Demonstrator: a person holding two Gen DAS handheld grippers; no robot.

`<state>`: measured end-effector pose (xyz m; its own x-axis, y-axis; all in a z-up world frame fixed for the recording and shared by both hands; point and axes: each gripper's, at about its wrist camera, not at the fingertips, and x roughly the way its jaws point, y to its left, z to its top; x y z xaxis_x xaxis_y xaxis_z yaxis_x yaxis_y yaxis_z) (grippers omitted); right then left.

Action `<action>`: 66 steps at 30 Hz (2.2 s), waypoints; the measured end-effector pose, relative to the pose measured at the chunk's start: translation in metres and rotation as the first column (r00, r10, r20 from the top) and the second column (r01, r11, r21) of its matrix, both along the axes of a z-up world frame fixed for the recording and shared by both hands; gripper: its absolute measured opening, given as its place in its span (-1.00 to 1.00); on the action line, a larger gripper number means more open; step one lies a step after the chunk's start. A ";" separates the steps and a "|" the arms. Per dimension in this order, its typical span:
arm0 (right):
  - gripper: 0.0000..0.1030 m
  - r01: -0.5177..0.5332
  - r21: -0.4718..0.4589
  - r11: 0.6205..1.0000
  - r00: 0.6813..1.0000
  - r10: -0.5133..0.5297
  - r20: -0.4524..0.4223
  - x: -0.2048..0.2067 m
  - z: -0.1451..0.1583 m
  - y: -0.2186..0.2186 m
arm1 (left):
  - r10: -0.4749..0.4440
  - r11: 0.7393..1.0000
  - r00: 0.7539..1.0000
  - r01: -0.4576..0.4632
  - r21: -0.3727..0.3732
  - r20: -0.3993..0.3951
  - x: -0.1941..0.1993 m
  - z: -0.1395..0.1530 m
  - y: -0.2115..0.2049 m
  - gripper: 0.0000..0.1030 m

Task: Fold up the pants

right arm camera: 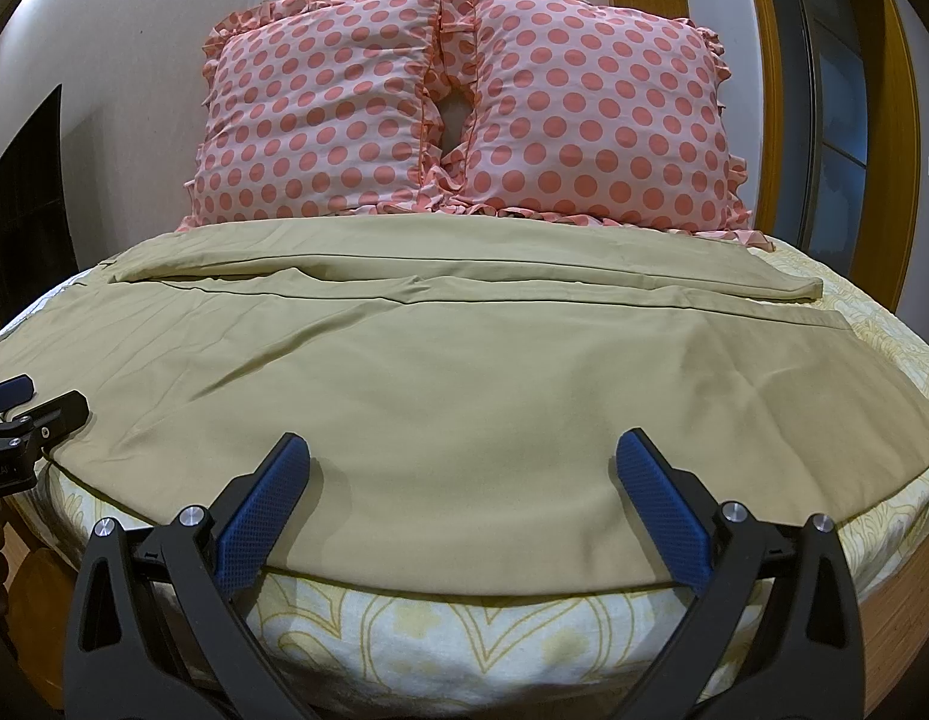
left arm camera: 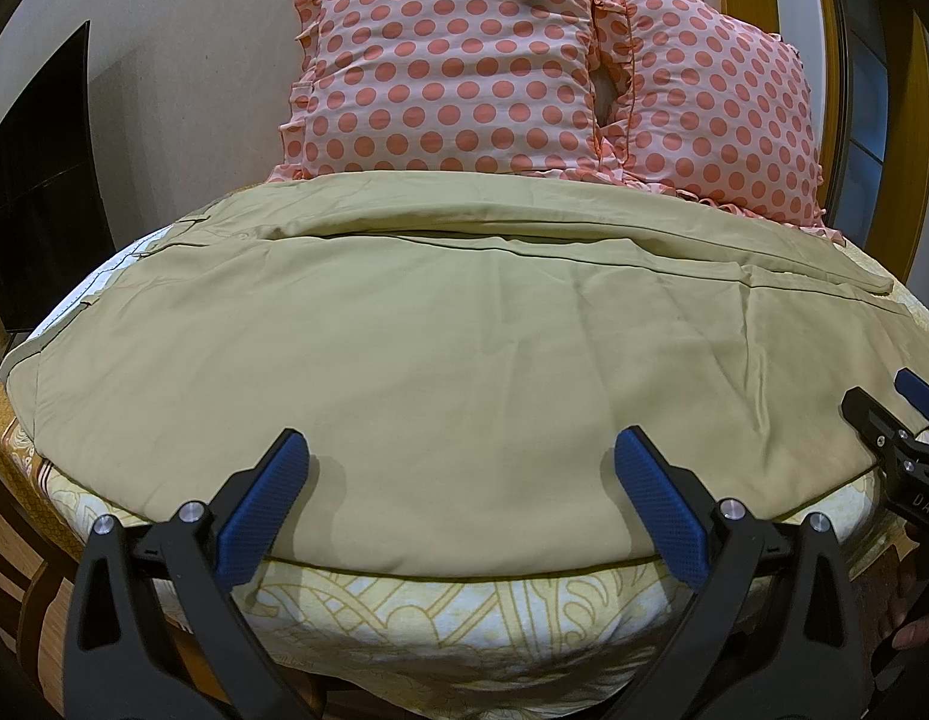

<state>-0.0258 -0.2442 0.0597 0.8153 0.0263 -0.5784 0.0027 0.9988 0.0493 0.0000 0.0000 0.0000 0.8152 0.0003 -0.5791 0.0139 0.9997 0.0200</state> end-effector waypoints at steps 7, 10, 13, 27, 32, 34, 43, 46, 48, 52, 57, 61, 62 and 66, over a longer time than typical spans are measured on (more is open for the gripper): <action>0.97 0.000 0.000 1.000 1.000 0.000 0.001 0.000 0.000 0.000 | 0.000 1.000 1.000 0.000 0.000 0.000 0.000 0.000 0.000 0.97; 0.97 0.000 0.000 1.000 1.000 0.000 0.002 0.000 0.000 0.000 | 0.000 1.000 1.000 0.000 0.000 0.000 0.000 0.000 0.000 0.97; 0.97 0.000 0.000 1.000 1.000 0.000 0.001 0.000 0.000 0.000 | 0.000 1.000 1.000 0.000 0.000 0.000 0.000 0.000 0.000 0.97; 0.97 0.000 0.000 1.000 1.000 0.000 0.005 -0.001 -0.001 -0.001 | 0.000 1.000 1.000 0.000 0.000 0.001 0.000 0.000 0.000 0.97; 0.97 0.000 -0.001 1.000 1.000 0.000 0.006 -0.001 -0.001 -0.001 | 0.000 1.000 1.000 0.000 0.000 0.001 0.000 0.000 0.000 0.97; 0.97 0.000 0.000 1.000 1.000 0.000 0.006 -0.001 -0.001 -0.001 | 0.000 1.000 1.000 0.000 0.000 0.001 0.000 0.000 0.000 0.97; 0.97 0.000 -0.001 1.000 1.000 0.000 0.007 -0.002 -0.001 0.000 | 0.000 1.000 1.000 0.000 0.000 0.001 0.000 0.000 0.000 0.97; 0.97 0.000 0.000 1.000 1.000 0.000 0.008 -0.002 -0.001 0.000 | 0.000 1.000 1.000 0.000 0.001 0.001 0.000 0.000 0.000 0.97; 0.97 0.000 0.000 1.000 1.000 0.000 0.008 -0.002 -0.001 0.000 | 0.000 1.000 1.000 0.000 0.001 0.002 0.000 0.000 0.000 0.97; 0.97 0.000 0.000 1.000 1.000 0.000 0.009 -0.002 -0.001 0.000 | 0.000 1.000 1.000 0.000 0.000 0.002 0.000 0.000 0.000 0.97; 0.97 0.000 0.000 1.000 1.000 0.000 0.009 -0.003 -0.002 0.000 | 0.000 1.000 1.000 0.000 0.001 0.001 0.000 0.000 0.000 0.97; 0.97 0.000 -0.001 1.000 1.000 0.000 0.014 -0.003 -0.002 0.000 | 0.000 1.000 1.000 0.000 0.001 0.002 0.000 0.000 0.000 0.97; 0.97 0.000 0.000 1.000 1.000 0.000 0.013 -0.003 -0.002 0.000 | 0.000 1.000 1.000 0.000 0.001 0.002 0.000 0.000 0.000 0.97; 0.97 -0.006 -0.001 1.000 1.000 0.006 0.013 -0.003 -0.008 -0.002 | -0.001 1.000 1.000 0.001 0.001 0.002 0.000 0.000 0.000 0.97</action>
